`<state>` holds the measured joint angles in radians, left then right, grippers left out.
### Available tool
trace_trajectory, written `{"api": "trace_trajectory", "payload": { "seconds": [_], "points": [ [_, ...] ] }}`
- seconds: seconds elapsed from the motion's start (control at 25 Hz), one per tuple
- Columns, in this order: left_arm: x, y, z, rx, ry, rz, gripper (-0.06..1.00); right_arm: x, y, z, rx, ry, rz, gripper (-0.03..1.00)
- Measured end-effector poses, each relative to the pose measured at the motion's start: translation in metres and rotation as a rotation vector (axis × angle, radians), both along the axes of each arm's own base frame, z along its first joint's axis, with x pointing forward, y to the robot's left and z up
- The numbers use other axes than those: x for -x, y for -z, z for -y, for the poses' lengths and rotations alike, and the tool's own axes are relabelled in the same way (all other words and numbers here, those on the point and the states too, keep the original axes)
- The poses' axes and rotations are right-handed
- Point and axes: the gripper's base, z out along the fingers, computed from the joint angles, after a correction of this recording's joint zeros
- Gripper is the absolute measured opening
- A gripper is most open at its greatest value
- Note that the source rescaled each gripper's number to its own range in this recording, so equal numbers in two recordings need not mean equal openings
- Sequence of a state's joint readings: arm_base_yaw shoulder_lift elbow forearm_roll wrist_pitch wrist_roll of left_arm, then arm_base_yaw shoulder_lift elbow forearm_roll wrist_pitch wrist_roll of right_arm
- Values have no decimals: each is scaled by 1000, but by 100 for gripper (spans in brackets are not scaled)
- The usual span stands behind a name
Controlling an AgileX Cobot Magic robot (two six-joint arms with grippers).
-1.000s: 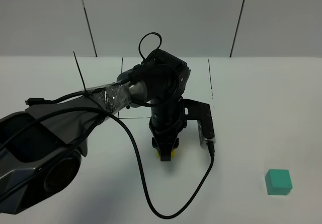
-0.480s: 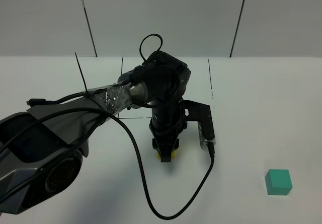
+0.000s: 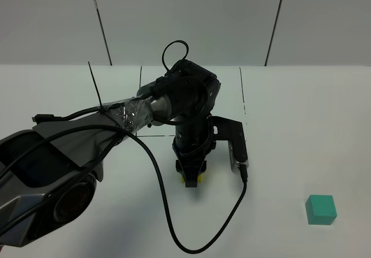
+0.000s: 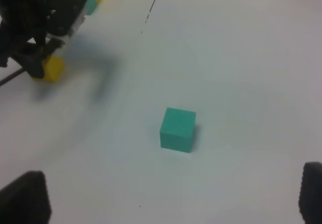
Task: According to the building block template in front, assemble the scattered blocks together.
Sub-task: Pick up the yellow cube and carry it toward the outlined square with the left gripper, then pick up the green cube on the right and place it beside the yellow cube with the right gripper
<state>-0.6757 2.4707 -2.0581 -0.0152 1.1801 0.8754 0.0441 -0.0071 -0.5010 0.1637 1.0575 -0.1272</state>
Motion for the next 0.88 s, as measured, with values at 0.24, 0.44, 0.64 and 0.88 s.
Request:
{"api": "trace_trajectory", "payload": {
  "seconds": [0.24, 0.44, 0.64, 0.88],
  "points": [
    [0, 0, 0, -3, 0, -4, 0, 0, 0, 0, 0, 0, 0, 100],
    [0, -5, -1, -3, 2, 3, 31, 0, 0, 0, 0, 0, 0, 100],
    [1, -29, -1, 27, 1, 41, 82, 0, 0, 0, 0, 0, 0, 100],
    [3, -65, -3, 76, -16, 99, 97, 0, 0, 0, 0, 0, 0, 100]
  ]
}}
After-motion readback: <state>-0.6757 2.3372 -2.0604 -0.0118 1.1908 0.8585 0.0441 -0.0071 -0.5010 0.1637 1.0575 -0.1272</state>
